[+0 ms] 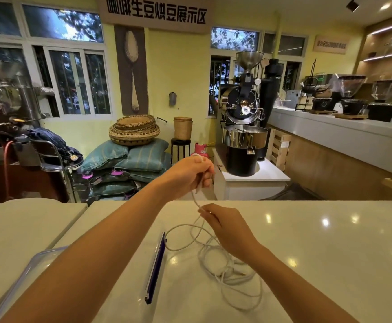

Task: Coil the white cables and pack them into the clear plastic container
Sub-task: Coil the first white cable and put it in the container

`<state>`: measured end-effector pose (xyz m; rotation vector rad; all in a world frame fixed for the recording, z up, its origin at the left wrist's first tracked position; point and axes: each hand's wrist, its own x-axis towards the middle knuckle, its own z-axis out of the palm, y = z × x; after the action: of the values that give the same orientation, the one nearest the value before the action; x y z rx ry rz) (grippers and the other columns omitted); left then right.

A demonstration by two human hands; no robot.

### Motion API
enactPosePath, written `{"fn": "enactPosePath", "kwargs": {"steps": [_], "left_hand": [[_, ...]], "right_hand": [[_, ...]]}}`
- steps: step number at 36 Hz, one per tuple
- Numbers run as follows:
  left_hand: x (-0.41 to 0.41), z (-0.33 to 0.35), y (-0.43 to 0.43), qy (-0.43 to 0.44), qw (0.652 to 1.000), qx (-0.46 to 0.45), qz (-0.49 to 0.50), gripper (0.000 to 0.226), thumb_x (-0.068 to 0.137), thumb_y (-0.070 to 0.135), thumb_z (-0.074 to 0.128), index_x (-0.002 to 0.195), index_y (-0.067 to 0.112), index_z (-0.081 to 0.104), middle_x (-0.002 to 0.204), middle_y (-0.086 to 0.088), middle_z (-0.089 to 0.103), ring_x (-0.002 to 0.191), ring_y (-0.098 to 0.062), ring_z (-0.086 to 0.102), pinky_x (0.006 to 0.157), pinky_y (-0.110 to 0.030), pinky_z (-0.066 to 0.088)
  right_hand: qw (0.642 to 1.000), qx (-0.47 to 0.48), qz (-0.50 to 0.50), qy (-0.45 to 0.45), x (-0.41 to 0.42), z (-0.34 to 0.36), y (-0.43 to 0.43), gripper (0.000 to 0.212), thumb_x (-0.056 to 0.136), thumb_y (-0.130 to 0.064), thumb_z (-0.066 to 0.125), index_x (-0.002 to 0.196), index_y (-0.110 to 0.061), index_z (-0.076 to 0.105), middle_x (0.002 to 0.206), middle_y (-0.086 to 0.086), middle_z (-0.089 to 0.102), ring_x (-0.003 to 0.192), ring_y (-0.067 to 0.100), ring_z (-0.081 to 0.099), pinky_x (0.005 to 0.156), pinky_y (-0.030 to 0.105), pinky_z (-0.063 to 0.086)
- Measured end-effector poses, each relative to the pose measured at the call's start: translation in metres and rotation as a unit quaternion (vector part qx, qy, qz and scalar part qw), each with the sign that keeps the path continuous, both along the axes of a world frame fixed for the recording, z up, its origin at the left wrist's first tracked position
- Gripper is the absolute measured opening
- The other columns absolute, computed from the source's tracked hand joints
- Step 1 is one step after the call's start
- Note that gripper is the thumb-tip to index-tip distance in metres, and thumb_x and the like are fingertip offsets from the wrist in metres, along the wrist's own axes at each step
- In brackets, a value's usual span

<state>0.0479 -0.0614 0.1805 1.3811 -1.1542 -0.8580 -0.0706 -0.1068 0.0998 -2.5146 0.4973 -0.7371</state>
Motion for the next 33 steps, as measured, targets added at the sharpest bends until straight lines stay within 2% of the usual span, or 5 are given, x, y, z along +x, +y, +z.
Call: {"fn": "enactPosePath", "kwargs": {"steps": [9, 14, 17, 30, 33], "left_hand": [[0.01, -0.007, 0.0, -0.109, 0.993, -0.013, 0.039, 0.036, 0.097, 0.01, 0.031, 0.067, 0.012, 0.051, 0.066, -0.004, 0.054, 0.064, -0.013, 0.055, 0.065, -0.017, 0.049], [0.005, -0.026, 0.0, -0.165, 0.986, 0.008, 0.023, 0.036, 0.097, 0.009, 0.032, 0.068, 0.012, 0.054, 0.066, 0.0, 0.056, 0.052, 0.005, 0.055, 0.058, -0.011, 0.044], [-0.003, -0.033, 0.0, -0.184, 0.983, 0.014, -0.015, 0.035, 0.097, 0.012, 0.032, 0.07, 0.013, 0.055, 0.066, -0.001, 0.058, 0.06, -0.005, 0.057, 0.063, -0.016, 0.044], [-0.031, -0.029, 0.011, 0.081, 0.978, -0.039, -0.186, 0.04, 0.094, 0.025, 0.028, 0.073, 0.009, 0.057, 0.045, 0.008, 0.044, 0.043, -0.007, 0.043, 0.052, -0.018, 0.046], [-0.035, -0.021, 0.012, 0.115, 0.968, -0.055, -0.214, 0.035, 0.087, 0.023, 0.033, 0.068, 0.012, 0.06, 0.044, 0.007, 0.042, 0.041, -0.008, 0.042, 0.051, -0.019, 0.046]], "right_hand": [[0.992, -0.116, -0.003, -0.058, -0.026, 0.035, -0.01, 0.026, 0.09, -0.029, 0.051, 0.089, -0.01, 0.067, 0.079, 0.003, 0.067, 0.071, 0.017, 0.056, 0.071, 0.034, 0.047], [0.99, -0.123, 0.015, -0.06, -0.031, 0.064, -0.022, 0.021, 0.085, -0.028, 0.058, 0.083, -0.008, 0.065, 0.06, -0.014, 0.048, 0.058, 0.001, 0.045, 0.061, 0.014, 0.04], [0.987, -0.139, 0.014, -0.08, -0.029, 0.08, -0.035, 0.021, 0.081, -0.027, 0.062, 0.08, -0.007, 0.065, 0.058, -0.015, 0.046, 0.056, -0.001, 0.045, 0.058, 0.011, 0.037], [0.979, 0.121, 0.086, -0.141, -0.008, 0.095, -0.077, 0.019, 0.076, -0.007, 0.067, 0.062, -0.015, 0.056, 0.06, 0.0, 0.052, 0.044, -0.007, 0.05, 0.049, 0.004, 0.042], [0.957, 0.218, 0.121, -0.15, -0.001, 0.082, -0.08, 0.018, 0.069, -0.027, 0.065, 0.063, -0.014, 0.054, 0.056, -0.006, 0.053, 0.045, -0.004, 0.047, 0.052, 0.009, 0.04]]}}
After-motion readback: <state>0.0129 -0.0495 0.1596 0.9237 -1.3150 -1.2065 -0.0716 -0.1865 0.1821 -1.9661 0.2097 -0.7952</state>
